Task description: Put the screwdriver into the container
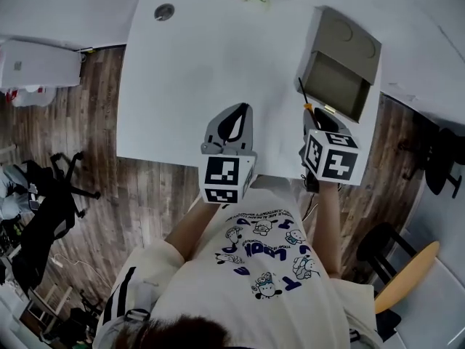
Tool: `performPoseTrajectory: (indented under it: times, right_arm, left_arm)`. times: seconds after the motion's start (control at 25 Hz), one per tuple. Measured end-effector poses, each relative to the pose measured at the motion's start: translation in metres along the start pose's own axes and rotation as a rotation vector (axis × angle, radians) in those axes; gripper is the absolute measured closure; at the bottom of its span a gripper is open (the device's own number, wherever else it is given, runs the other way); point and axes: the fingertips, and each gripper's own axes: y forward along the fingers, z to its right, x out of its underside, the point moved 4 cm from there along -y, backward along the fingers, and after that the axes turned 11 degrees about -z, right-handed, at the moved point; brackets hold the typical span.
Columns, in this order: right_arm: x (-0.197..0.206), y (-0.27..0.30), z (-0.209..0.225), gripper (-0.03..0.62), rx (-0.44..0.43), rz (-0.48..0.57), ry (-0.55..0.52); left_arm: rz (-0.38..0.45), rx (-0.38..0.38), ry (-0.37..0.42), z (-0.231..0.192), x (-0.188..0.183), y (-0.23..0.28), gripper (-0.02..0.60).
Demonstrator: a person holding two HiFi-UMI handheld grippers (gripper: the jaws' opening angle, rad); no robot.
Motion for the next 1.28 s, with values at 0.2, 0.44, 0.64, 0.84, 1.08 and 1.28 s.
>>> performPoseTrajectory:
  times: [0.2, 0.44, 0.64, 0.84, 1.08, 1.28]
  right_arm:
    - [-0.013, -0.006, 0.041, 0.511, 0.019, 0.020, 0.005]
    - [-0.031, 0.003, 0.090, 0.536, 0.051, 0.029, -0.013]
    - [-0.047, 0.019, 0.127, 0.568, 0.098, 0.019, -0.088]
    - [-0.052, 0.035, 0.145, 0.568, 0.037, 0.005, -0.072]
    - [-0.032, 0.051, 0.147, 0.568, -0.029, -0.033, -0.056]
    - [-0.022, 0.063, 0.144, 0.568, -0.072, -0.054, -0.057]
  left_arm:
    - [0.008, 0.001, 0.011, 0.026, -0.016, 0.020, 0.560]
    - [0.009, -0.017, -0.003, 0.050, -0.027, 0.046, 0.560]
    - [-0.003, -0.048, -0.026, 0.070, -0.030, 0.067, 0.560]
    - [-0.024, -0.080, -0.044, 0.080, -0.025, 0.082, 0.560]
    - [-0.066, -0.110, -0.056, 0.086, -0.009, 0.089, 0.560]
    - [-0.066, -0.118, -0.046, 0.091, -0.007, 0.090, 0.560]
